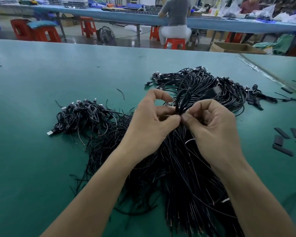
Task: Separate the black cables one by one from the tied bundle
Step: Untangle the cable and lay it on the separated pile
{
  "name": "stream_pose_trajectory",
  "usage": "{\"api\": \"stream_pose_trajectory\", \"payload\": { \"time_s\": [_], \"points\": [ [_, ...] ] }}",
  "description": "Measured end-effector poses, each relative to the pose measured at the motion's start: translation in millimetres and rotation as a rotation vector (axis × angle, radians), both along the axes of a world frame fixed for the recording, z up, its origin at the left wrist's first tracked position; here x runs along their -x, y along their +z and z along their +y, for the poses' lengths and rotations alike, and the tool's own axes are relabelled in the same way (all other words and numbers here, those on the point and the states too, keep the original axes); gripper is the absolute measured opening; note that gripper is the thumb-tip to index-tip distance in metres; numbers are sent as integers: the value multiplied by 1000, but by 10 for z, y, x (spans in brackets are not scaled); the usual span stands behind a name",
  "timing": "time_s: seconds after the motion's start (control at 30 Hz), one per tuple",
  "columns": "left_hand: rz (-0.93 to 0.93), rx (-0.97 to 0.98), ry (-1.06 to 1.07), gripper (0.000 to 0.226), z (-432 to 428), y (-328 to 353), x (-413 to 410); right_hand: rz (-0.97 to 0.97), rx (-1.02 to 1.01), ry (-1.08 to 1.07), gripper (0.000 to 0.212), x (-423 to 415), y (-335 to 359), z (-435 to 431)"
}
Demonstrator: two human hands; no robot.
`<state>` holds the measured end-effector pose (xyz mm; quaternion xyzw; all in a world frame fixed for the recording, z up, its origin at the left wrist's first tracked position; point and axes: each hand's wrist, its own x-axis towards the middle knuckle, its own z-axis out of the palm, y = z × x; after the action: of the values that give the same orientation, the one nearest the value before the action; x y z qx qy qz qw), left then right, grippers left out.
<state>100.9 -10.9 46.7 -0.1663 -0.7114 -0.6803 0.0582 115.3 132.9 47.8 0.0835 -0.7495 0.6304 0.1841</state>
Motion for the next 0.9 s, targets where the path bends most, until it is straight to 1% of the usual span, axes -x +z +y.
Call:
{"api": "stream_pose_trajectory", "payload": {
  "time_s": [0.1,0.17,0.23,0.33,0.4,0.47,0.53,0.57,0.63,0.67,0.7,0.77,0.8,0.9],
  "points": [
    [36,85,-47,43,-14,-31,14,-68,167,26,30,-6,29,-17],
    [95,143,-53,39,-7,-43,1,-120,297,54,30,-12,53,-7],
    [182,187,0,33,-3,-55,-5,-174,396,103,29,-23,79,5],
    [359,276,164,33,-18,-78,7,-251,499,166,26,-30,104,8],
    [428,292,253,30,-16,-96,1,-278,535,177,25,-38,119,2],
    [465,305,277,23,16,-119,-12,-273,562,178,25,-46,117,-1],
    [463,301,247,21,24,-137,-20,-247,549,163,27,-40,97,4],
    [436,281,208,23,21,-142,-24,-227,523,150,28,-32,83,13],
    [310,209,117,32,22,-133,-37,-179,455,120,30,-9,63,31],
    [249,168,79,32,23,-127,-41,-154,426,110,30,1,56,37],
    [212,126,61,27,27,-118,-43,-129,398,105,31,7,48,39],
    [200,68,72,10,28,-111,-36,-75,326,98,33,7,40,32],
    [194,54,71,10,20,-113,-28,-51,288,93,34,2,42,25],
    [172,110,88,36,-4,-125,-15,-9,217,101,36,-2,50,17]
  ]
}}
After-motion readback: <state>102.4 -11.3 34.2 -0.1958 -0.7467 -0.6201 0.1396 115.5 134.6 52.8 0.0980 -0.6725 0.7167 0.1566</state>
